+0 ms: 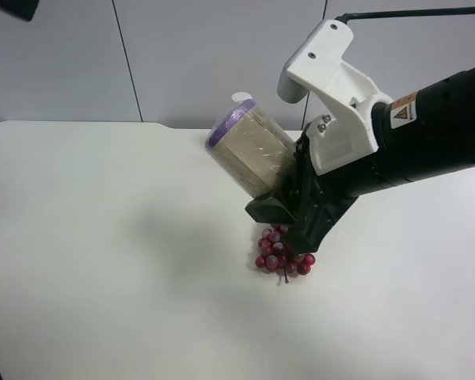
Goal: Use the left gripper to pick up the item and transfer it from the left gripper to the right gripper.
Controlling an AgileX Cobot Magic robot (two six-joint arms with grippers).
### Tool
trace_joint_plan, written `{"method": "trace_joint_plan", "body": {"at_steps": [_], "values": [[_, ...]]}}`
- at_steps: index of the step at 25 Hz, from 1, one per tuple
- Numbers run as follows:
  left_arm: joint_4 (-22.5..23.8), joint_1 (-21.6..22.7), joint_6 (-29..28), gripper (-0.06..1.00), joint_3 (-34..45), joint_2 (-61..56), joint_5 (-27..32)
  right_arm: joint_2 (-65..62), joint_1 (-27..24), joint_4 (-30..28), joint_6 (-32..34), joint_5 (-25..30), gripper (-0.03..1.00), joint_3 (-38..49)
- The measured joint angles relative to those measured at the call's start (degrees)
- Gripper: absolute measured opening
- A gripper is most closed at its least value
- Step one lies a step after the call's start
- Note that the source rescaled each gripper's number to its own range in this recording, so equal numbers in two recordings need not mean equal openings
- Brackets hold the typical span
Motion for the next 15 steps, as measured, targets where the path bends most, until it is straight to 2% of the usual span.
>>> {"method": "trace_joint_plan", "body": {"at_steps": [8, 15], "values": [[11.0, 0.0, -4.0, 0.99, 15.3, -17.5, 0.1, 0.0, 0.0, 0.0, 0.0, 0.0, 0.00, 0.0], [15.1, 0.0, -4.4, 0.99, 28.1, -34.2, 0.1, 0.0, 0.0, 0.0, 0.0, 0.0, 0.00, 0.0]]}}
